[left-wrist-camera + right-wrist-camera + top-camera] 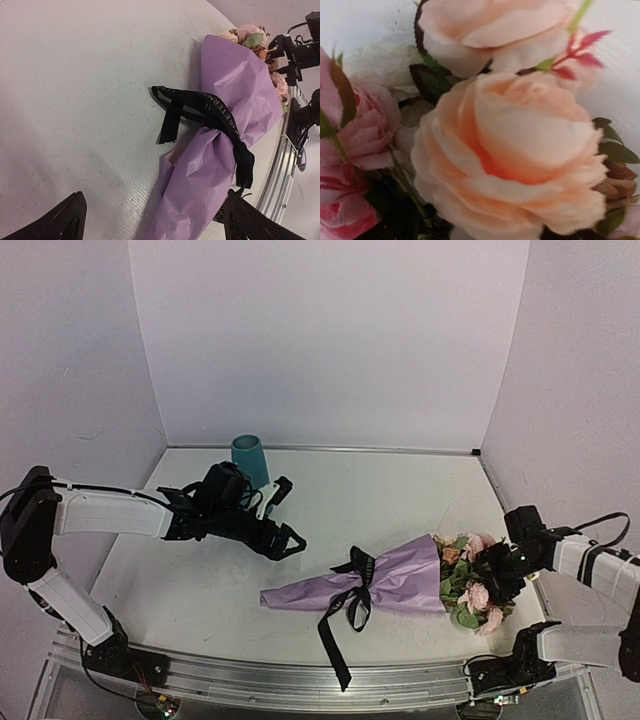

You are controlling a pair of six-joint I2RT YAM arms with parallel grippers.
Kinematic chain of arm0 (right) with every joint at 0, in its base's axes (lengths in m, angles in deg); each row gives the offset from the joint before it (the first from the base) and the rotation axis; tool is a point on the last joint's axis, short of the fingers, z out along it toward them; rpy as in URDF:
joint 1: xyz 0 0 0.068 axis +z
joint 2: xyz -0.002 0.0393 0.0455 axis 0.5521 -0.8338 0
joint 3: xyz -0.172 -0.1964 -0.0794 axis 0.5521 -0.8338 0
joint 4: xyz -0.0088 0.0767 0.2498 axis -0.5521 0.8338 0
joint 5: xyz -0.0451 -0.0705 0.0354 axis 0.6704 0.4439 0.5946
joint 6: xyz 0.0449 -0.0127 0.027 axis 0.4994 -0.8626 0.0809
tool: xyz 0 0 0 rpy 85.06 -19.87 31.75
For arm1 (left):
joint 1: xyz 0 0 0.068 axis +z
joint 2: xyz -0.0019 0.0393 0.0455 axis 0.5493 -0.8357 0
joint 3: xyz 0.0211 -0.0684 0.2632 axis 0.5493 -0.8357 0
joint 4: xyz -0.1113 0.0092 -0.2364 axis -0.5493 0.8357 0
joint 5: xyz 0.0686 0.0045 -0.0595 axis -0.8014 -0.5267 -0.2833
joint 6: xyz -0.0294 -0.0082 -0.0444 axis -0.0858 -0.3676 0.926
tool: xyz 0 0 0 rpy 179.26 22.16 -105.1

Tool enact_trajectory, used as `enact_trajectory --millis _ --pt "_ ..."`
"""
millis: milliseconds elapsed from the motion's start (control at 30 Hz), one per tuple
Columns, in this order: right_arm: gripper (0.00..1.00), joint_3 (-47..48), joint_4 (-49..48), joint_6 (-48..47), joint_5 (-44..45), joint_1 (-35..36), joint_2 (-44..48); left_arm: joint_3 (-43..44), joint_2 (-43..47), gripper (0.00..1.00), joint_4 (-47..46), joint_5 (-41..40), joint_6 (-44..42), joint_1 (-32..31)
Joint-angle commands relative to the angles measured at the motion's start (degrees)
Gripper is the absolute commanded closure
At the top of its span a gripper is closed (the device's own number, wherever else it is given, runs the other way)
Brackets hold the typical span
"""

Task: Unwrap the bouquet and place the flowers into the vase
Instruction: Adjust the fake flower at the center of the board.

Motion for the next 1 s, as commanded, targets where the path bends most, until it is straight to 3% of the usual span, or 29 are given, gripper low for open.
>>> enact_trajectory --millis 0,200,500,667,967 --pt "0.20 5.56 -7.07 -5.81 -5.24 -0.21 -8.98 0.32 0.95 0.03 -1.86 -1.11 -1.59 -0.30" --pt "0.20 18.99 -12.97 -13.10 -10.69 0.45 -26.23 0.17 1.44 0.03 -1.88 -3.19 -1.79 -0.21" --pt "0.16 51.07 -11.94 -23.10 -17.92 5.57 -52.02 -1.77 2.49 0.03 -2.37 -6.47 1.03 -0.21" --pt "0.02 54.98 -8.24 -28.08 -12.86 5.18 -50.81 -1.83 2.34 0.03 -2.38 -7.31 2.47 -0.21" --pt "0.02 48.61 -4.66 -36.66 -6.38 4.07 -38.95 -2.11 1.59 0.03 -4.76 -7.48 5.20 -0.22"
